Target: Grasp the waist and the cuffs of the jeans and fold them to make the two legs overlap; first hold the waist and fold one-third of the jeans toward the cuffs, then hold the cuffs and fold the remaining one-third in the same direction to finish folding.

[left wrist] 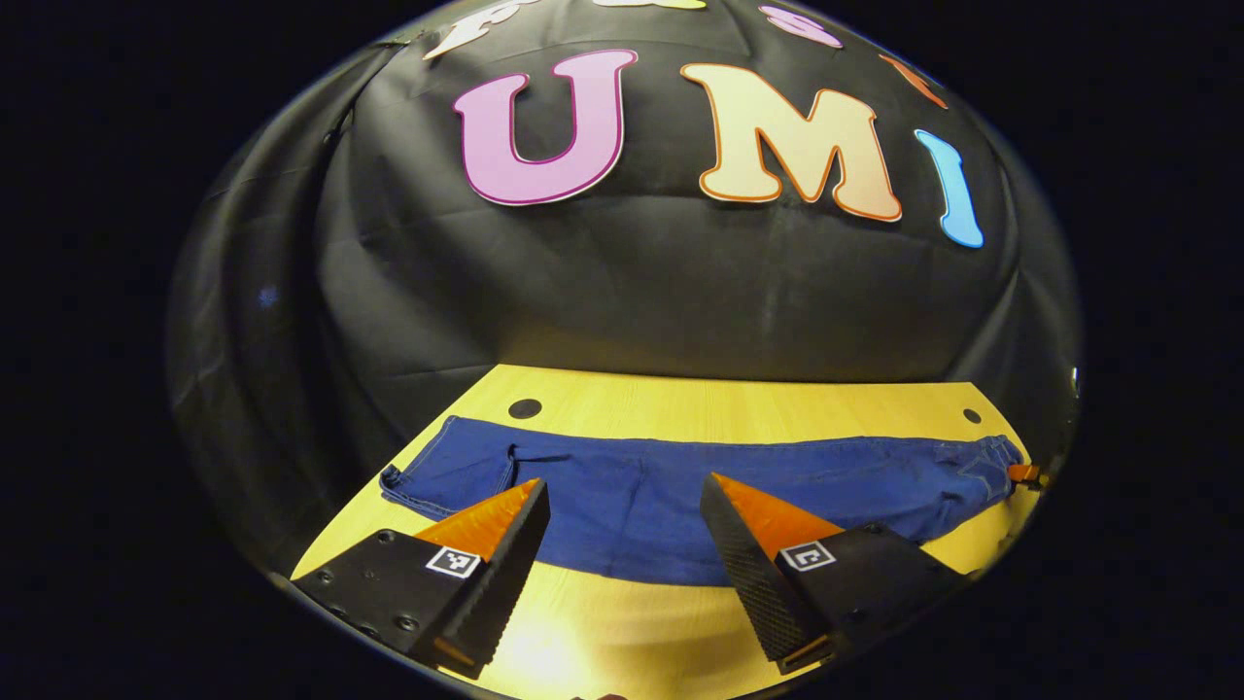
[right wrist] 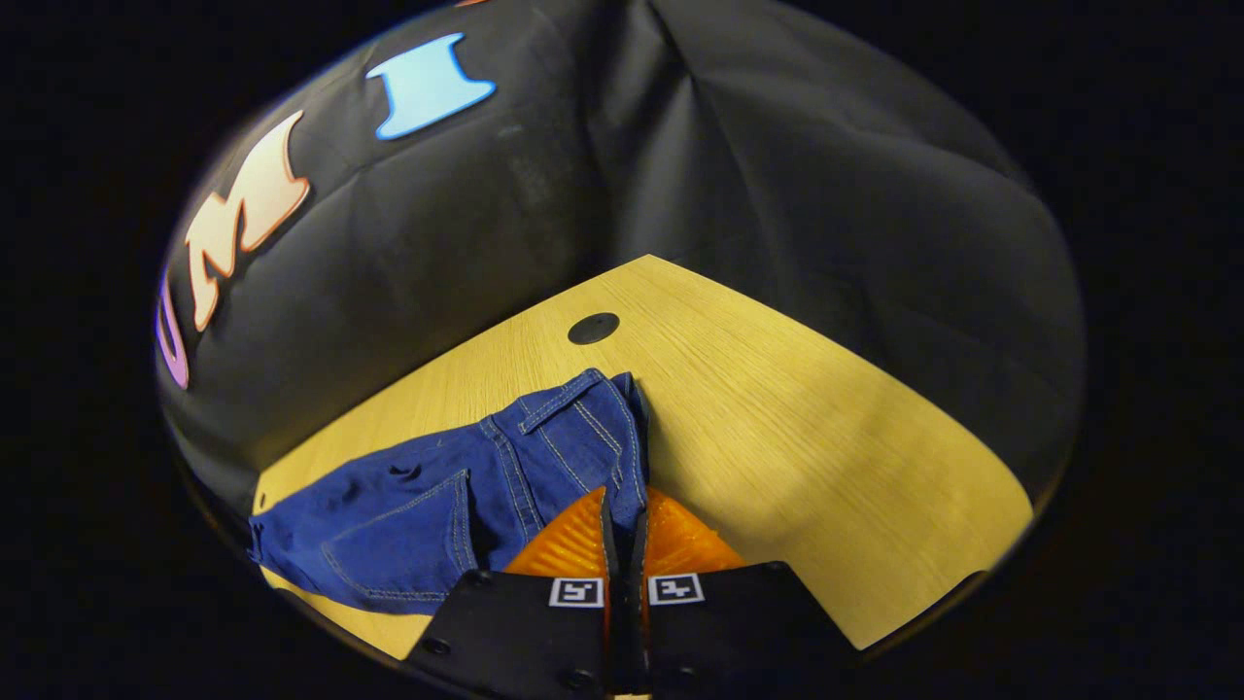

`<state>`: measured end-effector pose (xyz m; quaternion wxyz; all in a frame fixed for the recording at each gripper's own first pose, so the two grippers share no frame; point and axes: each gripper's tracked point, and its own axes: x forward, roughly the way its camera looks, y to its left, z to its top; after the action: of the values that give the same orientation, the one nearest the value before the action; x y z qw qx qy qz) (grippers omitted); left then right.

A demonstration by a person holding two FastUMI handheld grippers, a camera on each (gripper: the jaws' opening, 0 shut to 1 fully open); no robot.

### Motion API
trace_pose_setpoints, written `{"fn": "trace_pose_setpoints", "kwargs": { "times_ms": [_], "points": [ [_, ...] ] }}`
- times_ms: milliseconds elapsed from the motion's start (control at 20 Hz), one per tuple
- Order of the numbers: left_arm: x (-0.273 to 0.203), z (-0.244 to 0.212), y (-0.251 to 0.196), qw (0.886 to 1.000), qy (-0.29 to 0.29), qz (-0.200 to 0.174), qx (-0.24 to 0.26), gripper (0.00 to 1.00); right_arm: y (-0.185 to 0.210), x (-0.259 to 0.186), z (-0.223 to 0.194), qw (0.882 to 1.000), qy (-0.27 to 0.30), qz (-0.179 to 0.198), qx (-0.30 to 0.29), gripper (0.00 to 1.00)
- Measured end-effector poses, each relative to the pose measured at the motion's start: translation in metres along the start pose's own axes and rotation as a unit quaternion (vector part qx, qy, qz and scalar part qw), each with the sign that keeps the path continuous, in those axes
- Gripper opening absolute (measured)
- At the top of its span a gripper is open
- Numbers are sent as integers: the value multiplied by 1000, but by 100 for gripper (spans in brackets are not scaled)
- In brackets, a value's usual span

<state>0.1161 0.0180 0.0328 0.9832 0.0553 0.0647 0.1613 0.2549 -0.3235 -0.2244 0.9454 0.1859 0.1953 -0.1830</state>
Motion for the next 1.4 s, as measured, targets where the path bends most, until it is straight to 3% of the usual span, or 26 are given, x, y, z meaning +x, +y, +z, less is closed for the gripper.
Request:
{"fn": "trace_pose_setpoints", "kwargs": {
  "times_ms": [100,200,300,500,700,950,1150,1250,1400],
  "points": [
    [-1,-1,9,1000,-2,-4,1,95,11,-15,14,1000,-16,12,4,3],
    [-1,-4,16,1000,0,-16,-5,95,31,-38,34,997,-41,48,42,0],
    [-1,-7,26,1000,-1,-27,-10,95,58,-65,61,990,-67,92,85,0],
    [-3,-17,45,998,5,-52,-17,96,148,-115,93,968,-102,196,123,2],
    [-9,-18,62,997,-7,-76,-17,96,261,-154,71,938,-73,309,136,2],
    [-4,-28,84,994,-10,-88,-58,97,381,-187,21,907,-30,406,102,2],
    [2,-40,111,994,-9,-71,-87,94,446,-160,-67,911,44,409,16,2],
    [5,-41,130,993,-14,-57,-105,94,449,-139,-103,919,79,385,-23,2],
    [17,-47,170,993,-16,-27,-115,94,447,-135,-118,927,90,354,-83,2]
  ]
}}
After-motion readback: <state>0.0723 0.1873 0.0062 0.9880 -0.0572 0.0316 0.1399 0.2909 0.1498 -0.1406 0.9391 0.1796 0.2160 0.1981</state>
